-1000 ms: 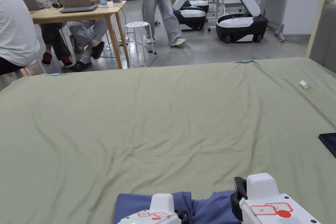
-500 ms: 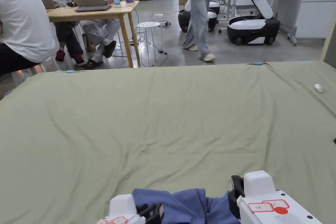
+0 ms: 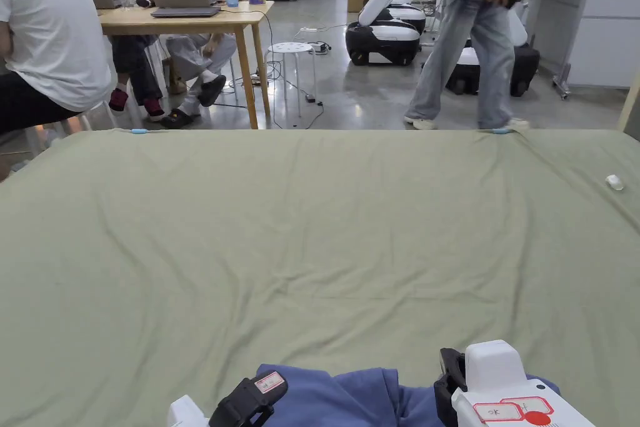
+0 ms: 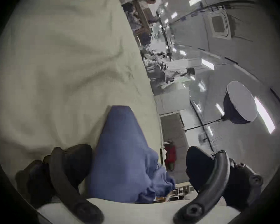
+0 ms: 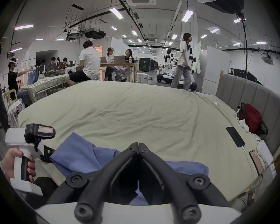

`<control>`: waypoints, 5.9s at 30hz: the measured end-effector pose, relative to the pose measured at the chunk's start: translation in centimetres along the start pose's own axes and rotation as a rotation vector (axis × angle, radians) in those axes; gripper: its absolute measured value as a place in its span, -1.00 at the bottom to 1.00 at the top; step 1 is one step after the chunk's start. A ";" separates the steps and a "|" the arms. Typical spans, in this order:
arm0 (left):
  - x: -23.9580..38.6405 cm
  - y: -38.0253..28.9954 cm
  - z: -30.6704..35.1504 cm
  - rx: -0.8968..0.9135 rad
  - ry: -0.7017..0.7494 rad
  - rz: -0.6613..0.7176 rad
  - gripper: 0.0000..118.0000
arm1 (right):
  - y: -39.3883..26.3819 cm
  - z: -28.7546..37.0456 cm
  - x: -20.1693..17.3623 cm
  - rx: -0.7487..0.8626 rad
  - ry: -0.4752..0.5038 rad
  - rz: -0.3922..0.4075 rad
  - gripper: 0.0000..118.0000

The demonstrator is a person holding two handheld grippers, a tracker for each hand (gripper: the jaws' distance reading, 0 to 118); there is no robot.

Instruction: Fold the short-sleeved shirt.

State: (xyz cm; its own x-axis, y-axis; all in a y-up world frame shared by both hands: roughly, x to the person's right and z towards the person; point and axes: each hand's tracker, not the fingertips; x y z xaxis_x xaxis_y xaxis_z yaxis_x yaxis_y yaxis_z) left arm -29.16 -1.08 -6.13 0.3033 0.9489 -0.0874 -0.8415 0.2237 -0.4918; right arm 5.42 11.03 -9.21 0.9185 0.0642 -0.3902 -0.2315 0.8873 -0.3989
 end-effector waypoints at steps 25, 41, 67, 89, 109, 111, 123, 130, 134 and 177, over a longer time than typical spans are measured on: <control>6.5 4.7 8.7 0.220 0.559 -0.629 -0.76 | 0.0 -0.3 0.9 -0.009 -0.023 -0.003 -1.00; 12.7 -16.0 -11.8 -0.199 0.655 -1.397 -0.78 | -1.4 1.9 6.1 -0.010 -0.066 -0.076 -1.00; 12.9 -10.0 -6.5 -0.195 0.395 -0.854 -1.00 | -1.7 1.3 5.0 -0.031 -0.008 -0.074 -1.00; 11.1 -8.1 -2.0 -0.088 0.440 -0.873 -1.00 | -1.8 -2.7 -0.9 -0.146 0.197 -0.051 -1.00; -1.1 -4.0 -1.8 -0.077 0.089 -0.028 -0.25 | -4.8 -6.0 -1.2 -0.271 0.129 -0.029 -1.00; -1.1 -3.9 -2.0 -0.080 0.078 -0.013 -0.36 | -4.7 -5.9 -1.3 -0.274 0.125 -0.023 -1.00; 5.0 -0.8 0.0 -0.086 0.300 -0.500 -0.65 | -0.4 -4.0 -4.0 -0.170 0.145 0.024 -1.00; 5.4 5.4 4.2 -0.023 0.435 -0.649 -0.65 | 3.5 -5.0 -9.5 -0.097 0.202 0.068 -1.00; 4.9 9.6 7.3 0.024 0.535 -0.710 -0.65 | 4.7 -6.3 -13.2 -0.079 0.249 0.084 -1.00; 4.2 24.2 20.9 0.263 0.959 -0.832 -1.00 | 8.6 -11.7 -21.7 -0.057 0.353 0.095 -1.00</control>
State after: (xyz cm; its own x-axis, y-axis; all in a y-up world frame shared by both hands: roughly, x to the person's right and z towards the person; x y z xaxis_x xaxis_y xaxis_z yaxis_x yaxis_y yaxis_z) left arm -57.54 13.00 -0.28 0.8800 -0.0081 -0.4749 -0.2752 0.8063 -0.5236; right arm -20.23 11.98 -13.87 0.7269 -0.0254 -0.6863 -0.3373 0.8573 -0.3890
